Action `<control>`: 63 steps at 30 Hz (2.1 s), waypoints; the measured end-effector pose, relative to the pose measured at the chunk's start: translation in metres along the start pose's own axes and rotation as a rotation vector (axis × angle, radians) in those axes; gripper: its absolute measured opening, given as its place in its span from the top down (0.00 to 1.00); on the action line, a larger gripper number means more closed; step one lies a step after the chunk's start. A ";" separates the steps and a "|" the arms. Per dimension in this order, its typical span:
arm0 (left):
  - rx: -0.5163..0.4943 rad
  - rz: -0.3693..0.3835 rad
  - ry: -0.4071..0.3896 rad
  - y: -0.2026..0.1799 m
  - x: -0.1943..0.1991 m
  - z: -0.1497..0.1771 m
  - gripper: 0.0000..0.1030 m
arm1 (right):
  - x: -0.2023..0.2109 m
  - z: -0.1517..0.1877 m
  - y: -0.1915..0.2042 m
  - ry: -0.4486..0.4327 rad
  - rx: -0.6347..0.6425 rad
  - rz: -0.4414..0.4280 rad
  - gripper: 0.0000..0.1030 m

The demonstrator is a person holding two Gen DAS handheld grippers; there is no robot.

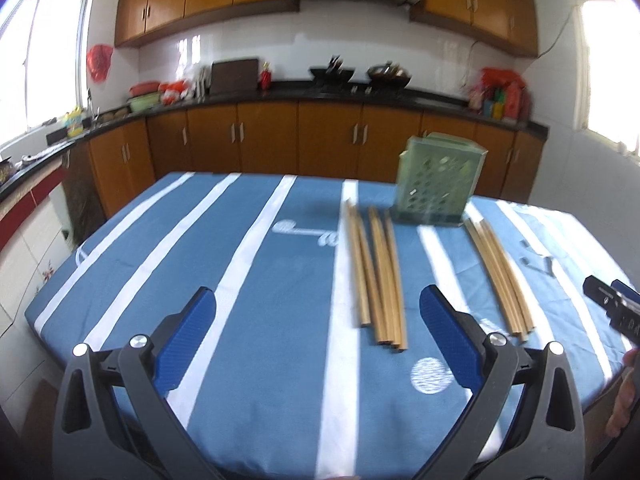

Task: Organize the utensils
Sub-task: 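Close the right tool on one bamboo chopstick while the left tool grasps another chopstick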

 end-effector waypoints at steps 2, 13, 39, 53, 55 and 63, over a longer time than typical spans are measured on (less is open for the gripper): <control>0.010 0.004 0.045 0.007 -0.013 -0.006 0.04 | -0.018 -0.008 -0.009 0.060 -0.034 -0.008 0.31; 0.080 0.052 0.236 0.034 -0.070 -0.031 0.04 | -0.106 -0.041 -0.014 0.305 -0.091 -0.061 0.73; -0.040 0.206 0.375 -0.018 -0.133 -0.052 0.67 | -0.132 -0.053 -0.045 0.282 -0.108 0.055 0.93; -0.098 0.112 0.394 -0.030 -0.162 -0.065 0.92 | -0.135 -0.056 -0.043 0.262 -0.049 0.076 0.93; -0.078 0.088 0.389 -0.022 -0.168 -0.072 0.92 | -0.137 -0.059 -0.043 0.259 -0.040 0.082 0.93; -0.019 0.050 0.347 0.026 -0.186 -0.092 0.92 | -0.151 -0.076 -0.065 0.235 -0.084 0.114 0.93</control>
Point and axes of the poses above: each gripper's, at about its wrist camera, not at the fingertips, and x roughly against the way its jaws point, y to its left, z to its underside, the point moved 1 cm from there along -x, roughly the way its jaws point, and after that the axes turned 15 degrees about y, right-handed, at the moved point
